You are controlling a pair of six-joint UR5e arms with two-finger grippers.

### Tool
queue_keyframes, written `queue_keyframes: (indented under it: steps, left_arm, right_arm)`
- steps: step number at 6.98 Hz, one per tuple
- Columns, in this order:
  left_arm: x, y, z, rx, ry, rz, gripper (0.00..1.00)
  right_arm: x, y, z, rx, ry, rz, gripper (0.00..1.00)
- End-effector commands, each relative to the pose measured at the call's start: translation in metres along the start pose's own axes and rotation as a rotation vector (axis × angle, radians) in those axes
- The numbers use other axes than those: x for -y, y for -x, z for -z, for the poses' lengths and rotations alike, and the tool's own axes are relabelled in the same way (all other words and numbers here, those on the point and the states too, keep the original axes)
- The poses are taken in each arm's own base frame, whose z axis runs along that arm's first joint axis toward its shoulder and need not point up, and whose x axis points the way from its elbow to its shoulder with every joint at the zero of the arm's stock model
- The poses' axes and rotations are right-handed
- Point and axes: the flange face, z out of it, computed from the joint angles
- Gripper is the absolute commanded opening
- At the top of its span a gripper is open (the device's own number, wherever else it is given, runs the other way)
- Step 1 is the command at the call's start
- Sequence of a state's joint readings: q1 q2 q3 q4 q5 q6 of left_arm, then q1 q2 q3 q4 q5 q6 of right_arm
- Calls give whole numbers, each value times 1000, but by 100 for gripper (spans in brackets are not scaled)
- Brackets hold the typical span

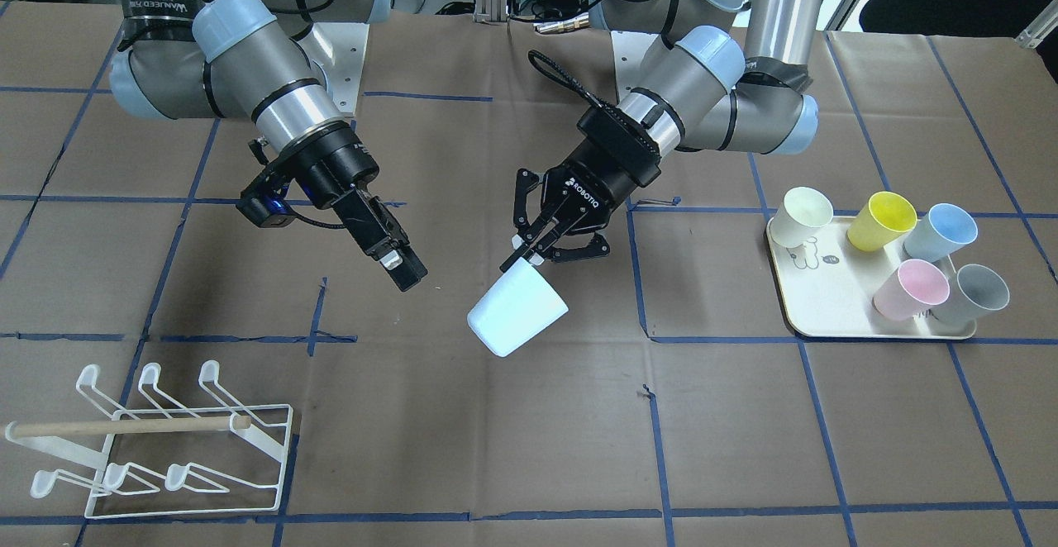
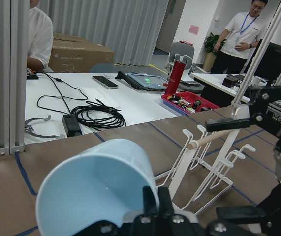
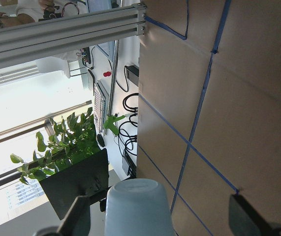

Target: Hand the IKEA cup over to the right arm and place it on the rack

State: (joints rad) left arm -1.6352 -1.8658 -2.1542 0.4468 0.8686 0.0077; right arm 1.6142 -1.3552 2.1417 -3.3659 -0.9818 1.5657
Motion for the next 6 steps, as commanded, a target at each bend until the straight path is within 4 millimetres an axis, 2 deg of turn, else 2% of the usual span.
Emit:
queue_keyframes:
  steps: [1,3,6]
  left_arm:
    - [0,0,0,1,1,1,4]
    - [0,0,0,1,2,2,5]
    - [-2,0,-2,19,9,3,5]
  right_arm:
    - [0,2,-3,8,7,-5,99]
    - [-8,-1,-7,16,19,11,99]
    - [-16,-6,-25,-6,37,16,99]
